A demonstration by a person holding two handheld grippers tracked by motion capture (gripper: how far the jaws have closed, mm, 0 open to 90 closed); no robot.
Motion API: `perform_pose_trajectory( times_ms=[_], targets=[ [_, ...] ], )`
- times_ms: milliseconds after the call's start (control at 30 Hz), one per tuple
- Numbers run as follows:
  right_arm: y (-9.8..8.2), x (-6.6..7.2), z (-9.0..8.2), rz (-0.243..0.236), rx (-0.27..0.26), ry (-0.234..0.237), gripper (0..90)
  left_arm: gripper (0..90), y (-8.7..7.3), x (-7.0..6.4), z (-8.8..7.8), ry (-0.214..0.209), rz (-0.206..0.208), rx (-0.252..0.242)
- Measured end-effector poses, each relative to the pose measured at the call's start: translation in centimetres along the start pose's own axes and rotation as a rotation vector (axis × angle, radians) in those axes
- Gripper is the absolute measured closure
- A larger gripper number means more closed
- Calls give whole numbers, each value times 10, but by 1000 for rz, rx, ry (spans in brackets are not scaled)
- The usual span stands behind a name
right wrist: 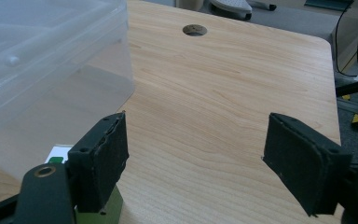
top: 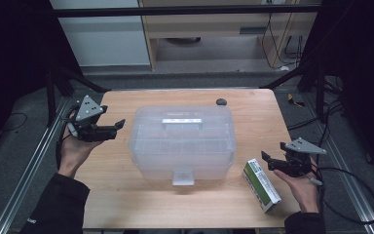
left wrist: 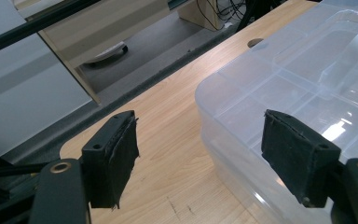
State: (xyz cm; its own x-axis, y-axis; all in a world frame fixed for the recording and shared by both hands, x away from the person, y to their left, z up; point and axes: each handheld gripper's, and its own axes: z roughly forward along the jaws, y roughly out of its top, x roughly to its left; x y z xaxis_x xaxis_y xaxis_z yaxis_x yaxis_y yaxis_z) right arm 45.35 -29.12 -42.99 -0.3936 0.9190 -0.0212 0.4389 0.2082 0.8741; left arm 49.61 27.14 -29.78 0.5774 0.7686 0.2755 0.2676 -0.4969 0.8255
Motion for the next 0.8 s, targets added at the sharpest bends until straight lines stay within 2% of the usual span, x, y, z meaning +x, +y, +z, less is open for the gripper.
perform_pose_trajectory(
  times_ms=[333,600,800],
  targets=[
    [-2,1,5,-11,13,8,228,255,7,-6,-3,-29,45,6],
    [-3,0,5,-5,24,7,227,253,14,-8,3,-60,95,24],
    [-5,-1,7,1,33,10,230,257,20,-10,4,-75,116,36]
  ],
)
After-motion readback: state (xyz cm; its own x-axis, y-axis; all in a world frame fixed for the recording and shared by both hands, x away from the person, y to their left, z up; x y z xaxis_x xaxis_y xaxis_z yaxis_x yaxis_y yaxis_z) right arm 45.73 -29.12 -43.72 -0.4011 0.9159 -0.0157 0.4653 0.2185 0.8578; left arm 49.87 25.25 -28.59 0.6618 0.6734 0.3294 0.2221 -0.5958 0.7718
